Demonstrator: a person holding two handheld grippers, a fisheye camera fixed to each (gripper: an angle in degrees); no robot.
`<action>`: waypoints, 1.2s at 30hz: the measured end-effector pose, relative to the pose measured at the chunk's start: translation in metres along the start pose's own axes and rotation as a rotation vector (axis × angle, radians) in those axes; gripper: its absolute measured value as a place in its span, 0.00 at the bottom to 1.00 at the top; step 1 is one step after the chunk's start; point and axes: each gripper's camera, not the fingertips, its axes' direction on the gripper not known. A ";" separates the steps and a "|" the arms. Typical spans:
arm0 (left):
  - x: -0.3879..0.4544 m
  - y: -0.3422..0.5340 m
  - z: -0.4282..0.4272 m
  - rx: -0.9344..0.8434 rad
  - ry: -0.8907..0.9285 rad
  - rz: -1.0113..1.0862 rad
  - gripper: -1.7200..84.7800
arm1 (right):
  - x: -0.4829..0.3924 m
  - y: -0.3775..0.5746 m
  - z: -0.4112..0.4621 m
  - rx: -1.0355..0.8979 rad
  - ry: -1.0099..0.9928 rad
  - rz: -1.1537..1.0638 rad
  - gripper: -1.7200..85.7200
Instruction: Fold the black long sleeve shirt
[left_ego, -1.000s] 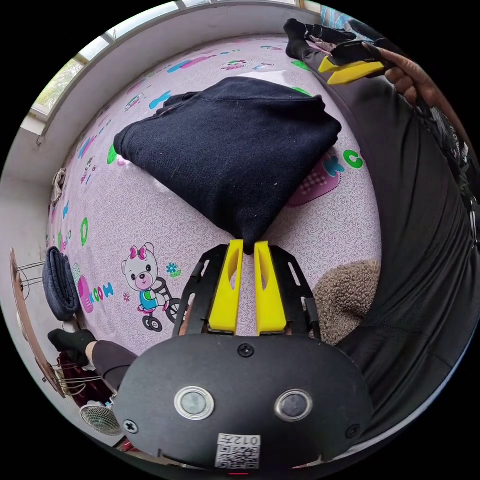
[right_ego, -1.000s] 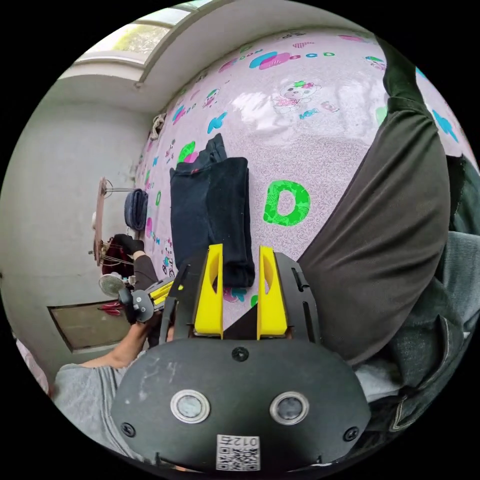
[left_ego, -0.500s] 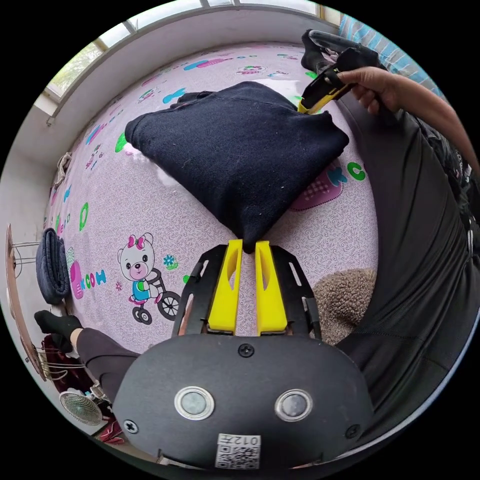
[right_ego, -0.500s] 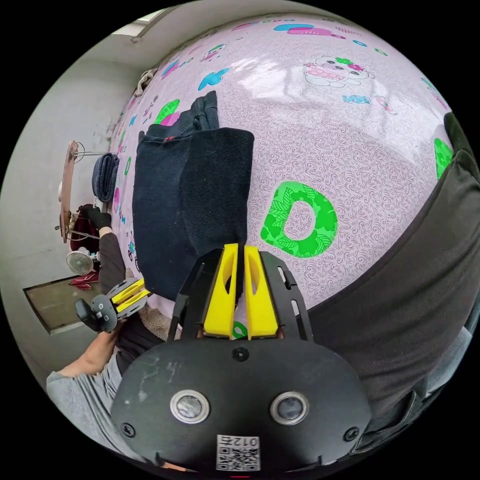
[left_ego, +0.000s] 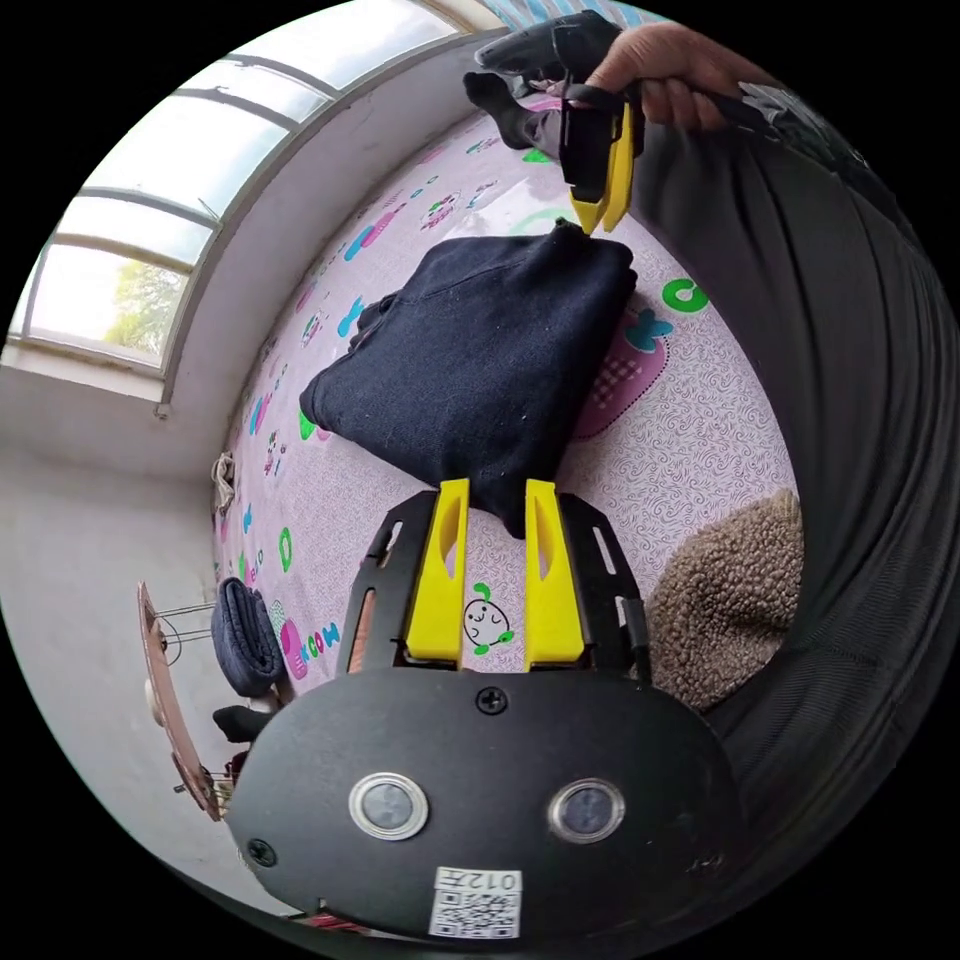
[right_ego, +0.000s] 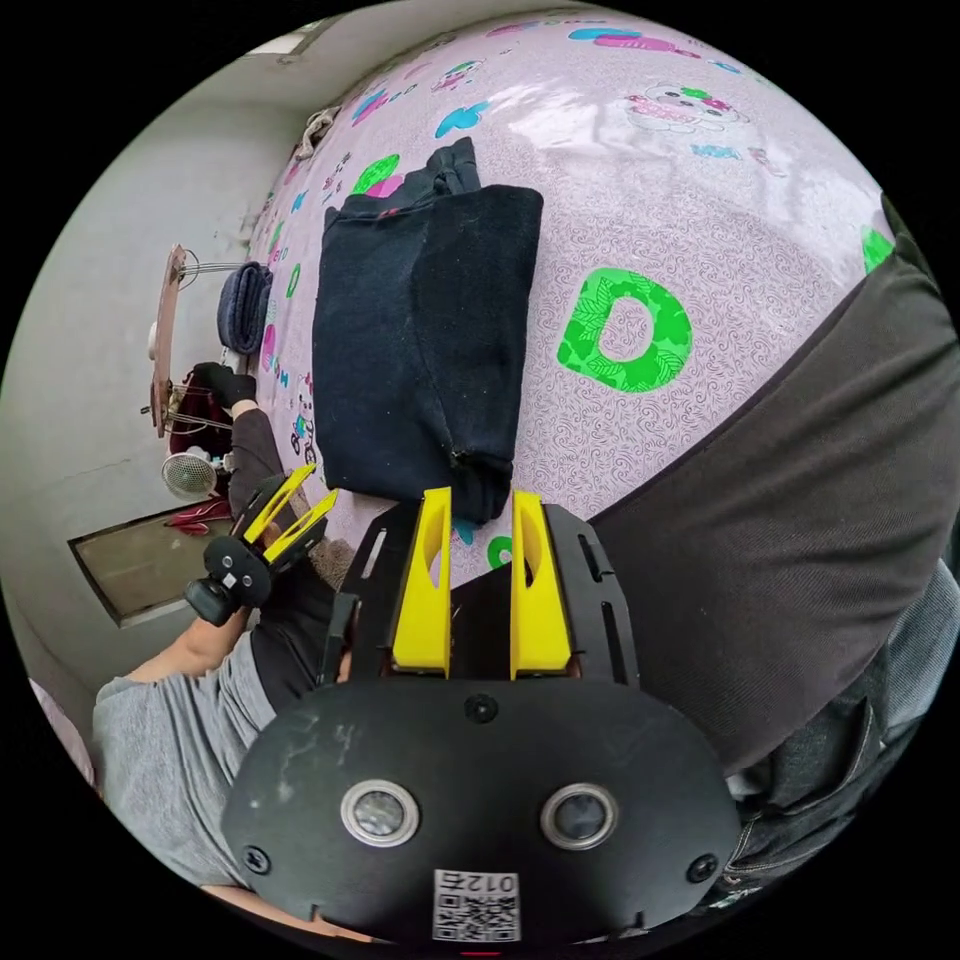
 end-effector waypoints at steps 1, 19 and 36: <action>-0.002 -0.001 -0.002 -0.014 0.004 0.004 0.05 | 0.000 0.003 0.003 -0.005 0.002 -0.015 0.07; -0.213 0.021 -0.082 0.017 0.351 -0.508 0.02 | 0.049 0.154 -0.049 0.198 0.222 -0.186 0.02; -0.408 0.038 -0.100 0.114 0.595 -0.685 0.09 | 0.246 0.162 -0.072 0.212 0.035 -0.310 0.09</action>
